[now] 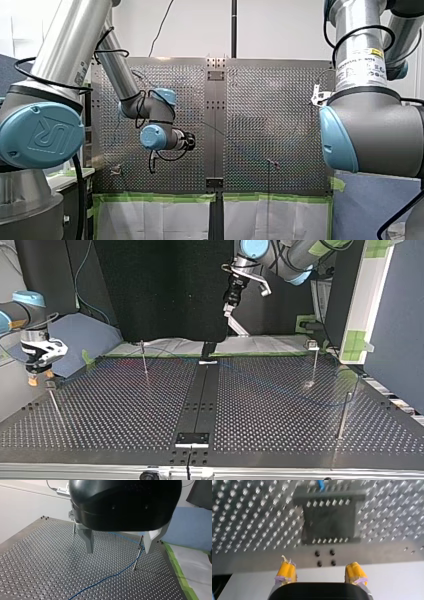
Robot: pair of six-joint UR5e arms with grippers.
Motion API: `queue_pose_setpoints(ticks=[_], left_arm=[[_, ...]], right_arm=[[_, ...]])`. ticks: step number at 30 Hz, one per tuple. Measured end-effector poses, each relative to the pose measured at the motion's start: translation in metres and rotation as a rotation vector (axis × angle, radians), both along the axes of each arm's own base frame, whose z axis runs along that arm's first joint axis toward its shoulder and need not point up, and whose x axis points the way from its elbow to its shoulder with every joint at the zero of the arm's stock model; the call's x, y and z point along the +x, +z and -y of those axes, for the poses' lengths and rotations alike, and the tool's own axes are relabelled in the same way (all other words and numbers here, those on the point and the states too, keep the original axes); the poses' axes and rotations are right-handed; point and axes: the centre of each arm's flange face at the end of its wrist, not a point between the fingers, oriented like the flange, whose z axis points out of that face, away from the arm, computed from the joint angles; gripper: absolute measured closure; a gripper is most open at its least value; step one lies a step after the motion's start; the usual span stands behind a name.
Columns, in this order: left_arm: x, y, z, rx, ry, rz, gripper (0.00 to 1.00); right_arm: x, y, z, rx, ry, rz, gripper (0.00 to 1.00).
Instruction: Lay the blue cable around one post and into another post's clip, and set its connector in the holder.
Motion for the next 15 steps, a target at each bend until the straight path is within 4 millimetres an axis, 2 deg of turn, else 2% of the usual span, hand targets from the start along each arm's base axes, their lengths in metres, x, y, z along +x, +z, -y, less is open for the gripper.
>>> queue_pose_setpoints(ticks=[6,15], left_arm=[[0.0,0.0,0.0,-0.001,0.0,0.0,0.0],[0.0,0.0,0.0,-0.007,0.0,0.001,0.0]], right_arm=[[-0.009,-0.008,-0.01,0.032,-0.058,0.0,0.0],[-0.007,0.009,-0.031,-0.026,-0.124,0.018,0.0]])
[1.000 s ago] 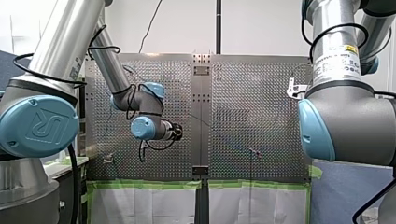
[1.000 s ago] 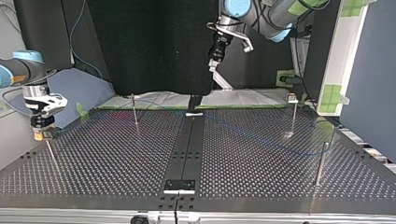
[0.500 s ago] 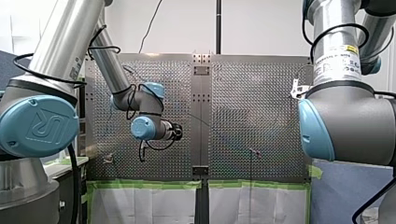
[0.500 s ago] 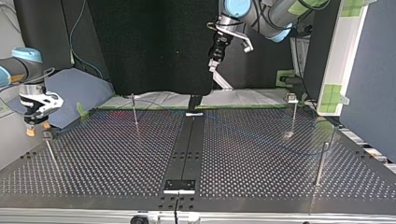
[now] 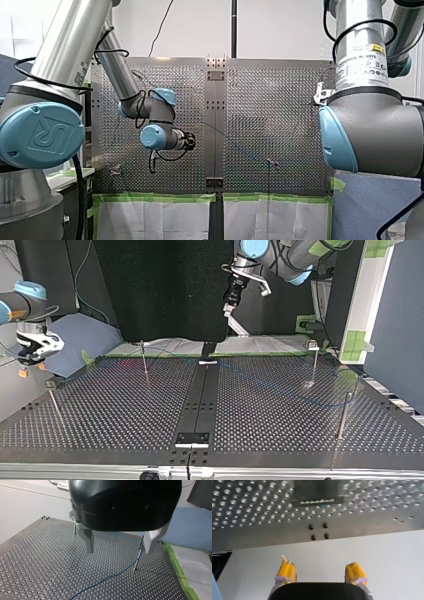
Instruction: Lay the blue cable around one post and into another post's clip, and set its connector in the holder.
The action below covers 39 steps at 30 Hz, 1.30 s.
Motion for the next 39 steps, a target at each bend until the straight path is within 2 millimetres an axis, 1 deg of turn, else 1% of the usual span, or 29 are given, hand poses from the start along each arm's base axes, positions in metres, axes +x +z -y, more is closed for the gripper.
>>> queue_pose_setpoints(ticks=[5,7,11,18,21,30,32,39], left_arm=[[0.001,0.001,0.0,-0.014,0.002,0.001,0.0],[0.001,0.001,0.0,-0.021,0.003,0.001,0.0],[0.001,0.001,0.0,-0.03,0.006,-0.002,0.0],[0.001,0.001,0.0,-0.033,0.008,-0.004,0.0],[0.001,0.001,0.0,-0.041,0.011,-0.005,0.0],[0.002,0.002,0.0,-0.053,0.017,-0.006,0.0],[0.004,0.003,0.001,-0.058,0.019,-0.003,0.0],[0.021,0.016,0.006,-0.083,0.062,0.026,0.0]], right_arm=[[0.011,0.011,-0.014,-0.041,-0.019,-0.031,0.0],[0.019,0.01,-0.02,-0.052,-0.023,-0.043,0.0],[0.038,0.0,-0.032,-0.049,-0.018,-0.053,0.0],[0.076,-0.027,-0.059,0.001,0.04,-0.075,0.0],[0.093,-0.033,-0.069,0.011,0.072,-0.09,0.0],[0.143,-0.036,-0.089,0.014,0.163,-0.124,0.0],[0.151,-0.037,-0.093,0.015,0.18,-0.13,0.0],[0.18,-0.041,-0.112,0.045,0.245,-0.175,0.0]])
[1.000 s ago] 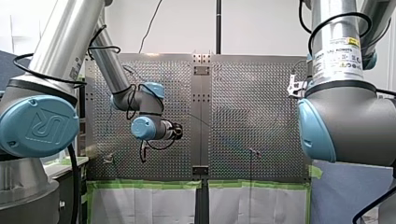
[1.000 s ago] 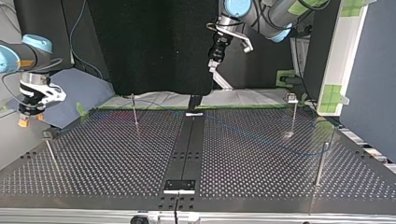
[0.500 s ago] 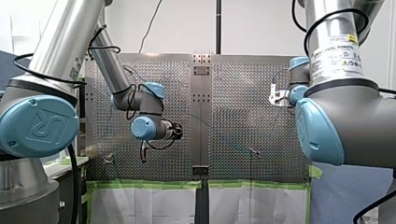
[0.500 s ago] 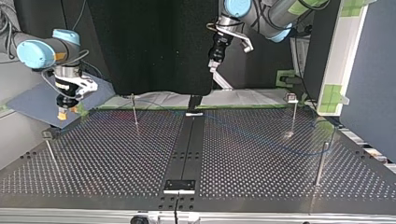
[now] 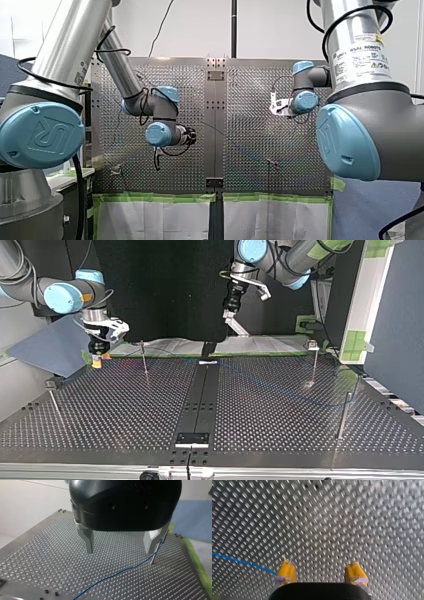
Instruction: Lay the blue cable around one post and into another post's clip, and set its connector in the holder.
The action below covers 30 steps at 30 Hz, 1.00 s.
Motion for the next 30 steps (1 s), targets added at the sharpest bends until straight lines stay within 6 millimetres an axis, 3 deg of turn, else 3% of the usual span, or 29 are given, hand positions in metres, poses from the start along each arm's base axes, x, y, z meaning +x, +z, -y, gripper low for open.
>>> queue_pose_setpoints(ticks=[6,15,30], left_arm=[[0.013,0.009,0.001,0.01,0.052,0.008,0.0],[0.013,0.008,-0.007,0.055,0.126,-0.008,0.0],[0.012,0.006,-0.022,0.085,0.261,-0.028,0.0]], right_arm=[[0.021,-0.011,-0.02,0.014,0.046,-0.014,0.0],[0.054,-0.033,-0.059,0.041,0.133,-0.023,0.0],[0.113,-0.042,-0.112,0.037,0.274,-0.019,0.0]])
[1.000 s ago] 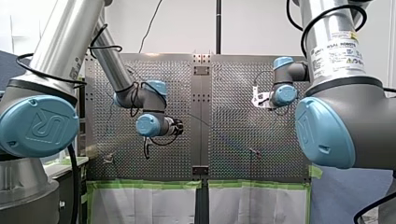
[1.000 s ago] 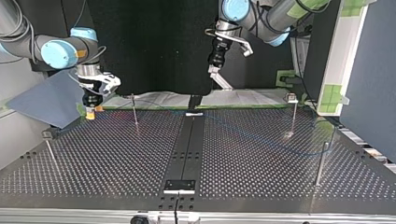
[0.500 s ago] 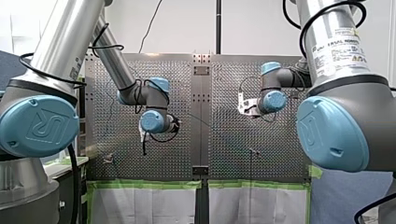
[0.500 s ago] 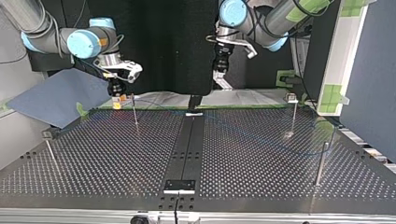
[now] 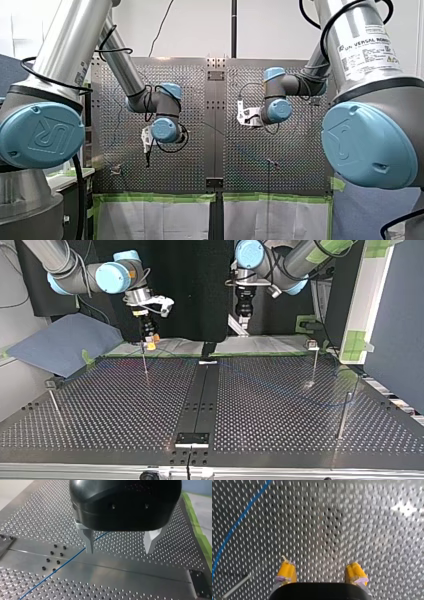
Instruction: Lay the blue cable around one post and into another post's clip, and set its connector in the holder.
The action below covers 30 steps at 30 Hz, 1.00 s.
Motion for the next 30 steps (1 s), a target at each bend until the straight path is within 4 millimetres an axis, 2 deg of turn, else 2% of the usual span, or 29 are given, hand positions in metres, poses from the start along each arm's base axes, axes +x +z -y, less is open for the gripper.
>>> queue_pose_setpoints(ticks=[6,14,30], left_arm=[[0.0,0.0,-0.005,0.01,0.045,-0.001,0.0],[-0.001,0.0,-0.011,0.02,0.089,-0.007,0.0],[0.0,0.0,-0.009,0.01,0.074,-0.003,0.0]], right_arm=[[0.01,-0.003,-0.01,-0.018,0.024,0.013,0.0],[0.009,-0.009,-0.013,-0.018,0.01,0.008,0.0],[0.023,-0.035,-0.031,0.008,0.05,-0.029,0.0]])
